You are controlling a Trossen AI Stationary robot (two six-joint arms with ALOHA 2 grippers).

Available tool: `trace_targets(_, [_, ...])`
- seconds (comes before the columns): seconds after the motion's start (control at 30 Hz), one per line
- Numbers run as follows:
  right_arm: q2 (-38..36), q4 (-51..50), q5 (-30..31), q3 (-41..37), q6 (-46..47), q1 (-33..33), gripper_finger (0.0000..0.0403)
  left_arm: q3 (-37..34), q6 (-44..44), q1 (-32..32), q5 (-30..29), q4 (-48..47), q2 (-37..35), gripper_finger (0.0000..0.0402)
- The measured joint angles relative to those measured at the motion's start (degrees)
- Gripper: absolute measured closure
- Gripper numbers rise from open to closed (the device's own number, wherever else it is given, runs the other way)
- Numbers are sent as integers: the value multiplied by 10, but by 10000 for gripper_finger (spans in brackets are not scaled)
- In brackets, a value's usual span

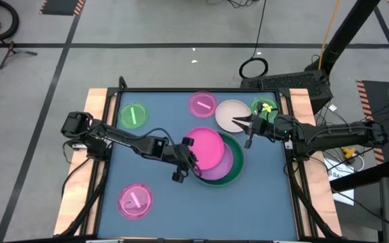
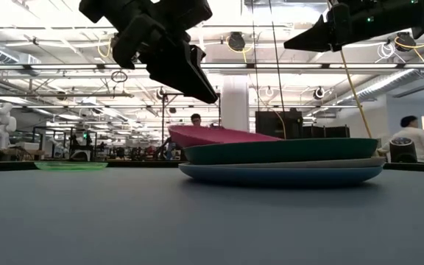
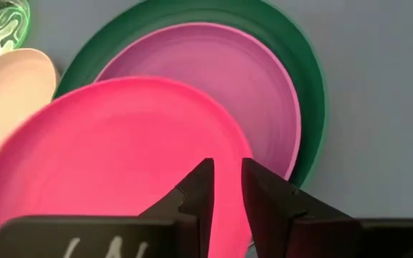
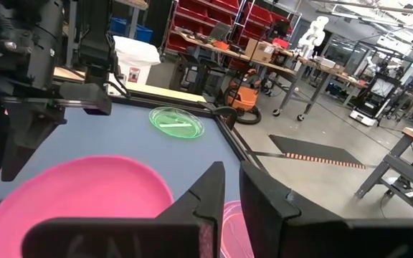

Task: Stack plastic plates
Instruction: Stack the white plate on top of the pink plate

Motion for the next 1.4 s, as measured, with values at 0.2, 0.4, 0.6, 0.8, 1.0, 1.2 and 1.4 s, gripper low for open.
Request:
trace_targets(0.2, [0,0,0,0,0,0,365,0,12,5,-3,0,0,320])
trace_targets(0.4, [0,0,0,0,1,0,365,0,21,13,-4,-6,0,319])
trace_targets(0.6, [0,-15,0,0,11,0,365,0,21,21,-12,-23,0,320])
trace_targets(0.8, [0,-19,19,0,45,0,365,0,48,44,-13,-89,-26,321])
trace_targets(1.0, [0,-54,77,0,129,-4,365,-4,76,73,-14,-167,-68,321])
trace_targets(1.2, [0,-66,90,0,235,-26,365,-57,96,113,-20,-166,-138,321])
trace_targets(1.4, [10,-64,71,0,286,-47,365,-110,108,141,-23,-123,-224,321])
